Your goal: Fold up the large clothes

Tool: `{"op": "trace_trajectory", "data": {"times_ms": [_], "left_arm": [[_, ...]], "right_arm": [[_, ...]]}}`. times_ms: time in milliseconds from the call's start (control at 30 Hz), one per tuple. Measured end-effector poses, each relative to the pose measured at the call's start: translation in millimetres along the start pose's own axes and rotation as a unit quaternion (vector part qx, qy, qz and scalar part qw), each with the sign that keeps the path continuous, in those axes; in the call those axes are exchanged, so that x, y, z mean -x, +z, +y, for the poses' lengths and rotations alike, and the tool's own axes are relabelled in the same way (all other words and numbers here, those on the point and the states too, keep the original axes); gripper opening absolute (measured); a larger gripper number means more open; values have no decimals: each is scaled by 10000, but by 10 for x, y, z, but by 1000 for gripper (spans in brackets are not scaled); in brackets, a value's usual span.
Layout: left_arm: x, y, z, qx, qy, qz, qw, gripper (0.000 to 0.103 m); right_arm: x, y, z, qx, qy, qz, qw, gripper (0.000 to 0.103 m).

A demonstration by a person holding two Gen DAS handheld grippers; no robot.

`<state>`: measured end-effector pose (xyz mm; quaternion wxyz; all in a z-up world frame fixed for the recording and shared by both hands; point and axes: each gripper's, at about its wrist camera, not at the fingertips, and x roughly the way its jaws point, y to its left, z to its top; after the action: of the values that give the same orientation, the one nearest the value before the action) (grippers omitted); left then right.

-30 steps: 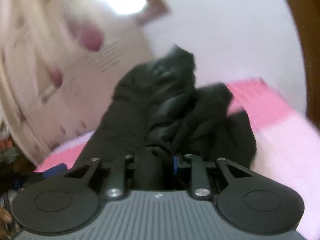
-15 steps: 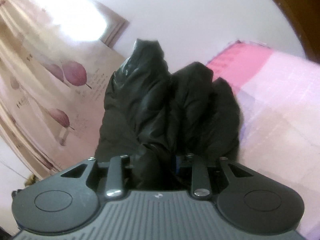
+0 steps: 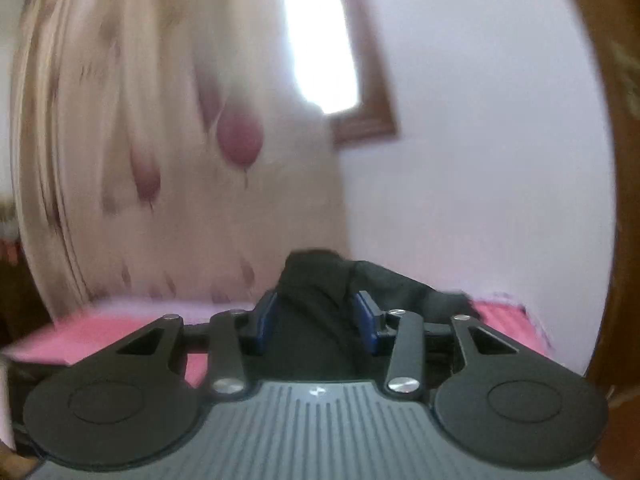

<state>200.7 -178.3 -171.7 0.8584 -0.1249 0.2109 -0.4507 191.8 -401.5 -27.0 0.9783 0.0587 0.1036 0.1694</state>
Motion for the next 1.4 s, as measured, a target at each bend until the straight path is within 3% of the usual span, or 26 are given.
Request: {"op": "trace_trajectory", "data": {"times_ms": [100, 200, 467, 567, 667, 733, 767, 800, 867, 933, 1000, 1200, 1233, 1300, 1400], "left_arm": [[30, -22, 14, -34, -25, 10, 10000, 103], [63, -34, 38, -37, -90, 19, 10000, 103], [180, -22, 144, -8, -76, -46, 10000, 89], [213, -9, 214, 51, -33, -59, 10000, 78], [251, 14, 333, 283, 60, -13, 9996, 58], [285, 52, 430, 538, 126, 34, 9985, 38], [313, 81, 472, 724, 188, 70, 9972, 35], [349, 110, 486, 864, 221, 68, 9960, 35], [444, 190, 394, 754, 286, -36, 9967, 45], [546, 264, 260, 541, 246, -292, 9978, 78], [559, 364, 148, 442, 189, -433, 9979, 91], [273, 582, -27, 70, -132, -439, 9989, 88], [169, 584, -24, 22, -110, -356, 9993, 82], [-20, 514, 65, 45, 21, -108, 9999, 77], [-121, 407, 144, -123, 137, -90, 9998, 74]], "right_arm": [[-536, -70, 40, 679, -588, 550, 9944, 40], [-910, -302, -165, 582, -1004, 1174, 9863, 38], [-999, -657, -459, -590, -1059, 1211, 9852, 37], [-1030, -850, -536, -1016, -1071, 1010, 9839, 37], [-1127, -861, -455, -897, -1193, 1088, 9828, 37], [-1153, -866, -455, -929, -1174, 1148, 9820, 37], [-1158, -881, -449, -956, -1157, 1163, 9818, 37], [-1167, -876, -452, -980, -1146, 1175, 9816, 37], [-1187, -889, -459, -977, -1172, 1186, 9811, 37], [-1202, -889, -455, -999, -1178, 1205, 9806, 37], [-1191, -890, -459, -1027, -1174, 1192, 9805, 37], [-1173, -904, -501, -1125, -1128, 1147, 9805, 37], [-1167, -909, -516, -1167, -1107, 1135, 9804, 37], [-1153, -918, -540, -1244, -1067, 1104, 9803, 37], [-1130, -931, -577, -1338, -1013, 1054, 9802, 37]]}}
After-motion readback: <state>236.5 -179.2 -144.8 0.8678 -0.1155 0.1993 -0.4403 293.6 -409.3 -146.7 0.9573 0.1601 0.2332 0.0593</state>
